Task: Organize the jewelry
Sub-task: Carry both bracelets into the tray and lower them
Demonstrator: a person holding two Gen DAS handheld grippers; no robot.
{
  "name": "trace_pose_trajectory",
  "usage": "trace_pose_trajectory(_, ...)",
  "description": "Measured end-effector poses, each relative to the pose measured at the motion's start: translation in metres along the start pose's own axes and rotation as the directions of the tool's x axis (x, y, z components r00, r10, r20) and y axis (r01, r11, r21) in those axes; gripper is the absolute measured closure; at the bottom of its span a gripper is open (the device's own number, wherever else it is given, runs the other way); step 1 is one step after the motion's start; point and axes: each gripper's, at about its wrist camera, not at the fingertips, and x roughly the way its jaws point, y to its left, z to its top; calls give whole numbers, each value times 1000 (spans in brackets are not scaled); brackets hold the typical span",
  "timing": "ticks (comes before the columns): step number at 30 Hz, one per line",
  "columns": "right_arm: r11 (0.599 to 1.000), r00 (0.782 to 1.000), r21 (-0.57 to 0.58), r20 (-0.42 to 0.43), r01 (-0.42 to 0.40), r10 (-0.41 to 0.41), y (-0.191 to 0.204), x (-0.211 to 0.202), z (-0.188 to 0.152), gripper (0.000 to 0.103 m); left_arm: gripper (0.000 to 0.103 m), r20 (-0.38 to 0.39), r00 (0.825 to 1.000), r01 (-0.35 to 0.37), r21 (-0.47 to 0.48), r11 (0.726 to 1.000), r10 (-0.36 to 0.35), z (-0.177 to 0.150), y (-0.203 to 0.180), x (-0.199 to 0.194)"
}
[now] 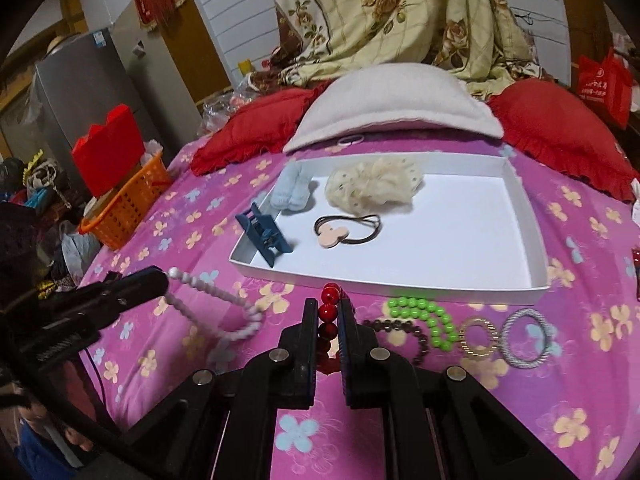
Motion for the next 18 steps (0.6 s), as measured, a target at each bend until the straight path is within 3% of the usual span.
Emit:
trace_pose_trajectory(9,999,999,45,39,4,-6,-45,-17,20,95,95,-27,998,59,-2,998,-59,55,-37,0)
trace_pose_trajectory(18,991,999,121,14,49,-51,-114,19,81,95,95,-90,993,78,0,997,-77,125,-74,81)
